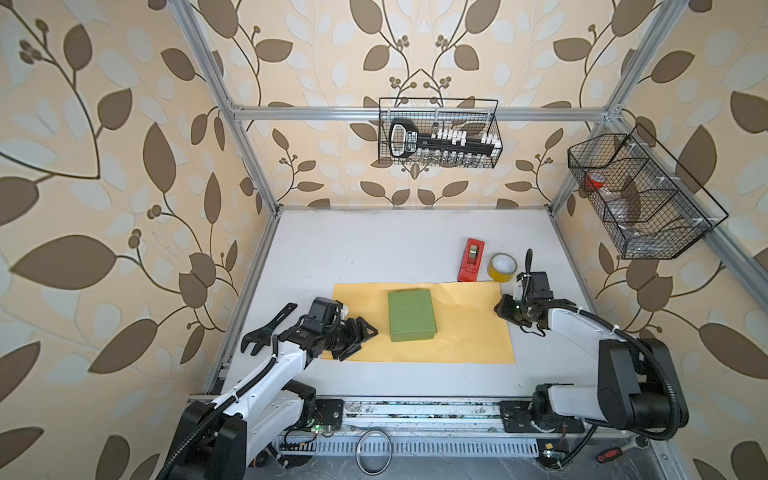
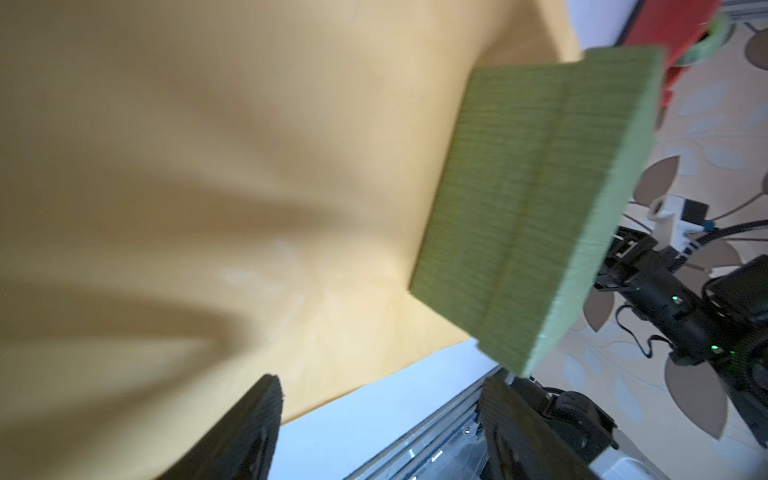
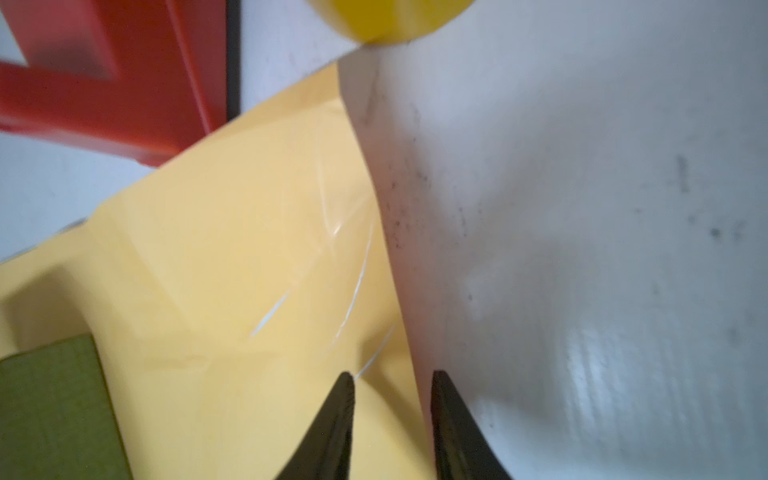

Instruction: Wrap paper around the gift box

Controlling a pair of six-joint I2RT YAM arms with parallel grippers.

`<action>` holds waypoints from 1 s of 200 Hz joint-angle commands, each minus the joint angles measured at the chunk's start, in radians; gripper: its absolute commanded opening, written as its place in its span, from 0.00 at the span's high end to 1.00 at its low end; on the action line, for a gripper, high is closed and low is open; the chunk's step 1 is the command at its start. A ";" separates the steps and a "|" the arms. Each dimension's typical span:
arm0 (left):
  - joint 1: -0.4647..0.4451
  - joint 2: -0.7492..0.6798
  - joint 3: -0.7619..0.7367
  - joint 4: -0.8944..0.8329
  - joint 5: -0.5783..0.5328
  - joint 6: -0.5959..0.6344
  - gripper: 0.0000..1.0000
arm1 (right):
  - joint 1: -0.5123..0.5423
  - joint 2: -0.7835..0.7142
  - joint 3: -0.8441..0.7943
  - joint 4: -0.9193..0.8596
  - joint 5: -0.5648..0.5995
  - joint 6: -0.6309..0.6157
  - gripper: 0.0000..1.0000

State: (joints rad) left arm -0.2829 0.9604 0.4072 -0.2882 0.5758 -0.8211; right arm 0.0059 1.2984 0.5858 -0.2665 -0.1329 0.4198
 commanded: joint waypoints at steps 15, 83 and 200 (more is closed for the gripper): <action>-0.030 0.097 0.135 0.116 0.055 0.048 0.19 | 0.114 -0.128 0.045 -0.041 0.053 -0.012 0.47; -0.106 0.361 0.325 0.138 0.038 0.170 0.17 | 0.334 0.100 0.058 0.162 -0.042 0.037 0.59; -0.208 0.572 0.432 0.152 0.028 0.228 0.18 | 0.296 0.244 0.047 0.196 -0.065 -0.012 0.70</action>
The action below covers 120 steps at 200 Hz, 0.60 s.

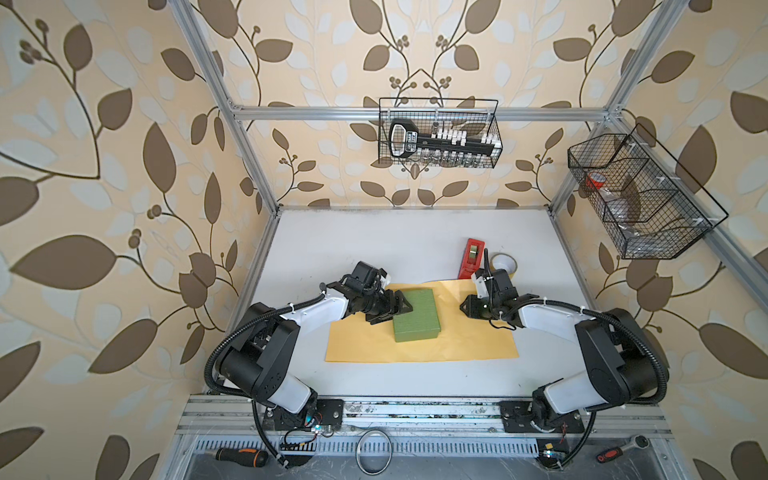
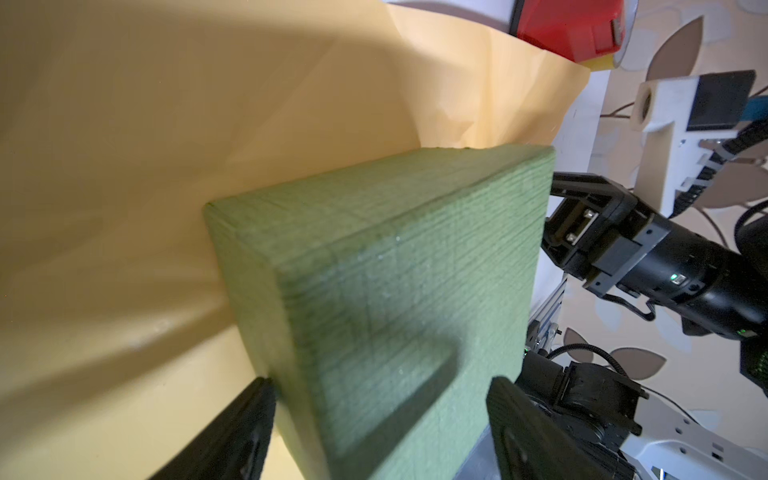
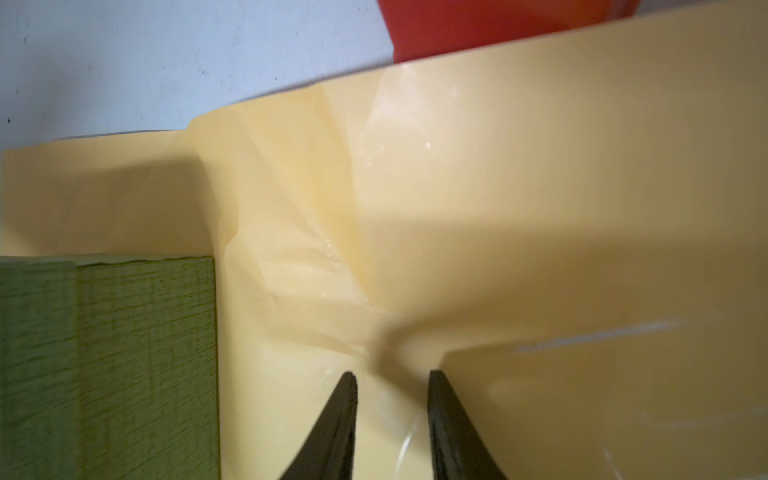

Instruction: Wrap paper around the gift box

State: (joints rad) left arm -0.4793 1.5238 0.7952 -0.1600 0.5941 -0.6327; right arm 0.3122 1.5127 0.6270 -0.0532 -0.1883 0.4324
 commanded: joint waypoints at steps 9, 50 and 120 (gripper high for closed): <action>-0.012 0.017 0.044 0.037 0.018 0.038 0.18 | -0.013 0.030 0.006 -0.020 -0.012 -0.027 0.70; -0.016 0.050 0.059 0.078 0.065 0.034 0.20 | -0.022 0.011 0.009 -0.036 -0.010 -0.033 0.69; -0.030 0.012 0.040 0.071 0.030 -0.008 0.20 | -0.028 -0.032 0.023 -0.070 -0.020 -0.032 0.66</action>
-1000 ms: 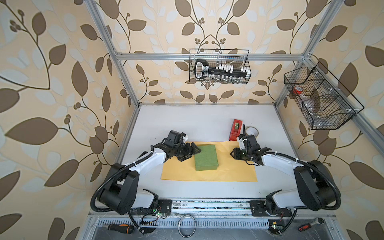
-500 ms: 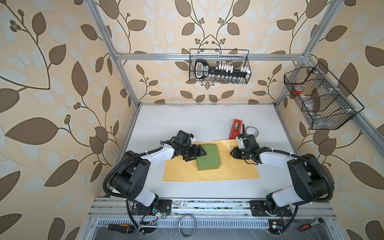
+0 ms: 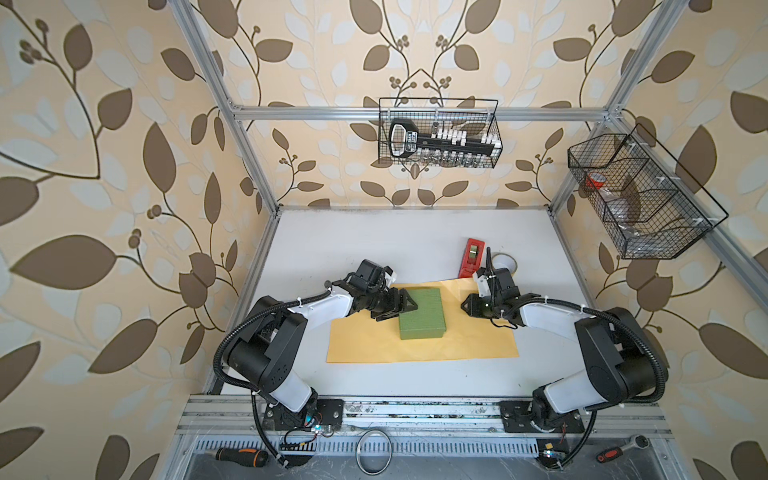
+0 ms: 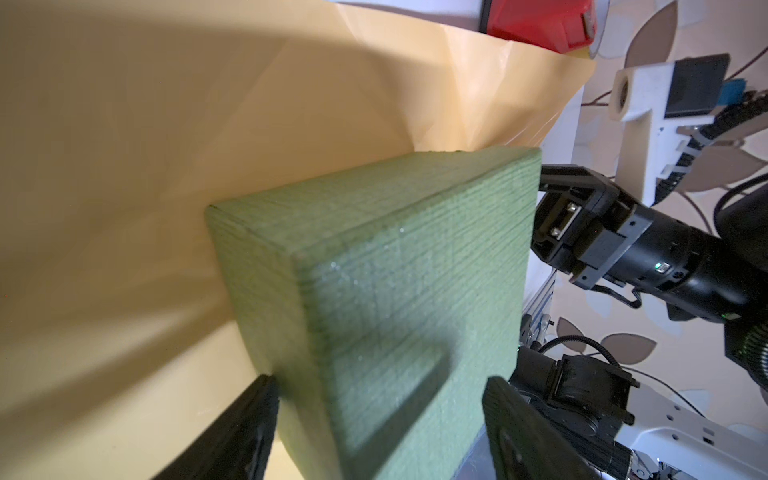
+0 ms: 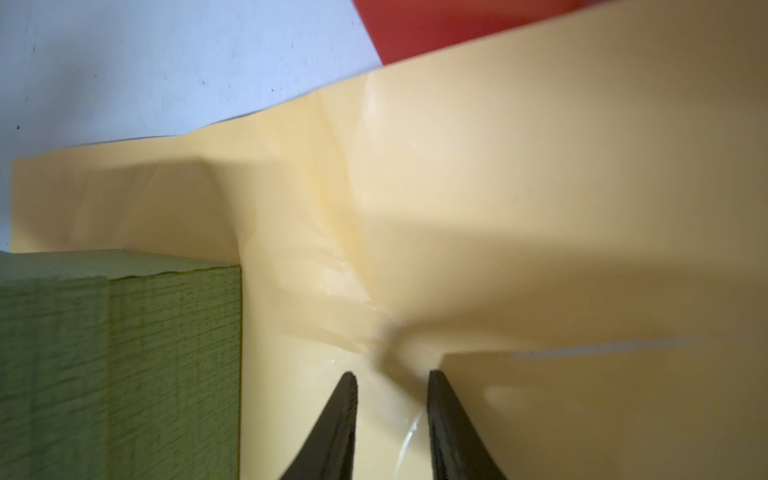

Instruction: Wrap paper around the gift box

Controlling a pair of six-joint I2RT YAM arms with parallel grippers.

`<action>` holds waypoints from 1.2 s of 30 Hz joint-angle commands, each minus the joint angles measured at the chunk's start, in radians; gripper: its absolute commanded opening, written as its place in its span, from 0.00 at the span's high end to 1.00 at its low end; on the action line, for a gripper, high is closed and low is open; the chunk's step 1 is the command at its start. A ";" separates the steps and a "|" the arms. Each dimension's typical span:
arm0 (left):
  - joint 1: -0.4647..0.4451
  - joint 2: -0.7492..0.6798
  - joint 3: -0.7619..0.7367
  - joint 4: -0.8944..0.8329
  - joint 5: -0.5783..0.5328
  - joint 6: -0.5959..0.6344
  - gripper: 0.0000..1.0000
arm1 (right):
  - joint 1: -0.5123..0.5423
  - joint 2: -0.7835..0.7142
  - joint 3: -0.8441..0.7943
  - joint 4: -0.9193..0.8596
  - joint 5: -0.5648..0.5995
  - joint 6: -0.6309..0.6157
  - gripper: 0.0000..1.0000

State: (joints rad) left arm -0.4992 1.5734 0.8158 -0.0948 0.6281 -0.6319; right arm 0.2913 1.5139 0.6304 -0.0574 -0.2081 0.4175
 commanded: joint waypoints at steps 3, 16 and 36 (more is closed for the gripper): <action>-0.010 -0.064 0.020 -0.028 -0.047 -0.006 0.19 | -0.013 -0.069 0.023 -0.088 0.000 -0.019 0.64; 0.082 -0.241 -0.072 -0.125 -0.221 -0.028 0.17 | -0.029 -0.245 0.004 -0.177 0.040 -0.012 0.50; 0.299 -0.106 -0.245 0.058 -0.236 -0.078 0.37 | 0.067 -0.053 -0.069 -0.011 0.033 0.062 0.60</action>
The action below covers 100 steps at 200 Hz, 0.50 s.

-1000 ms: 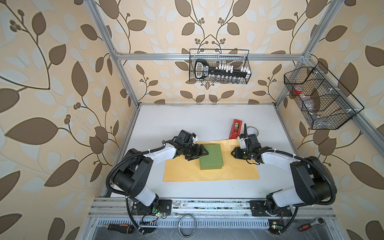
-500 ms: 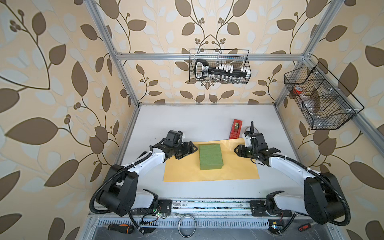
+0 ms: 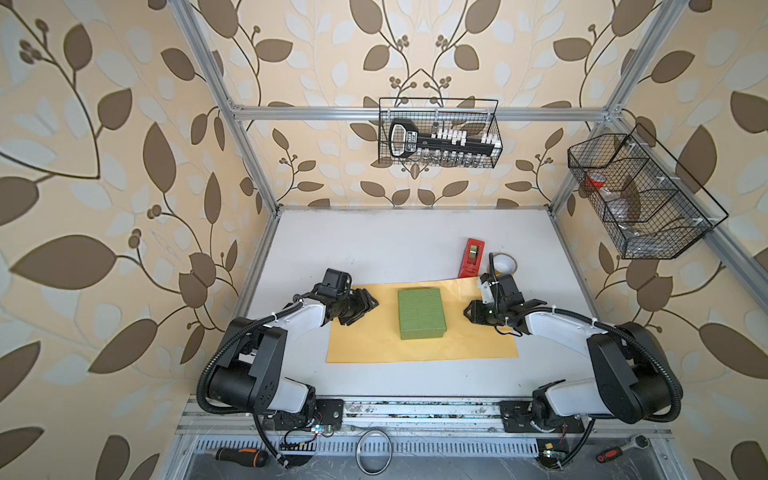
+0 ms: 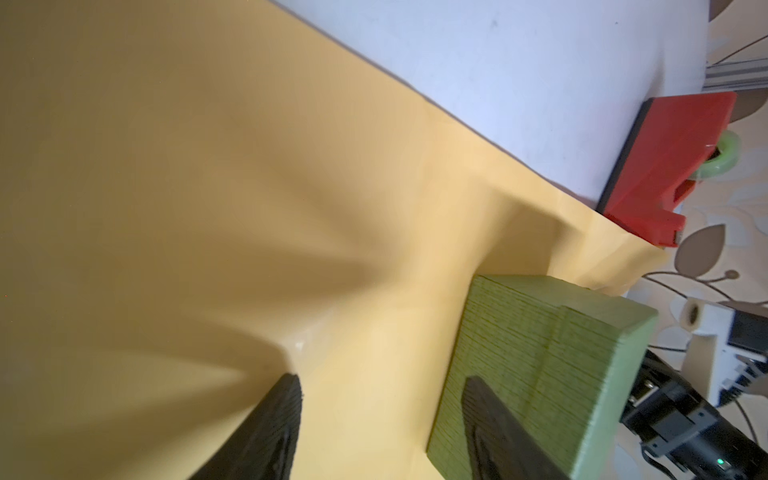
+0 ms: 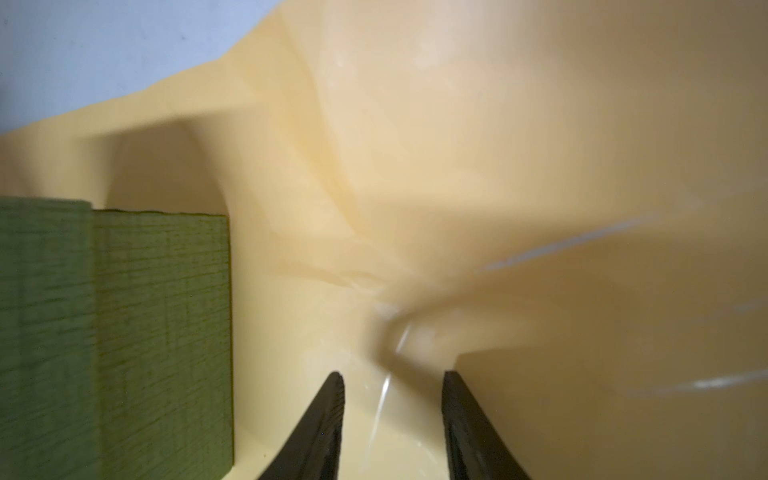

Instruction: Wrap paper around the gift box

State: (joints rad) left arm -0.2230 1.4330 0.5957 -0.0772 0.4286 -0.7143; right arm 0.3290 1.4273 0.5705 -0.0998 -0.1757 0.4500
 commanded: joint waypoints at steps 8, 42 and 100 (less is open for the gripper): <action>0.039 0.039 -0.044 0.056 -0.043 0.003 0.38 | 0.050 0.051 -0.001 0.048 -0.005 0.050 0.60; 0.111 0.041 -0.083 0.091 -0.042 0.002 0.38 | 0.112 0.098 0.035 0.078 0.007 0.086 0.61; 0.146 -0.070 -0.082 0.050 -0.071 -0.008 0.32 | 0.150 0.119 0.118 0.027 0.012 0.065 0.58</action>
State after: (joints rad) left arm -0.0891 1.4296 0.5400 0.0620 0.4278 -0.7216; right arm 0.4759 1.5539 0.6598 -0.0055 -0.1757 0.5274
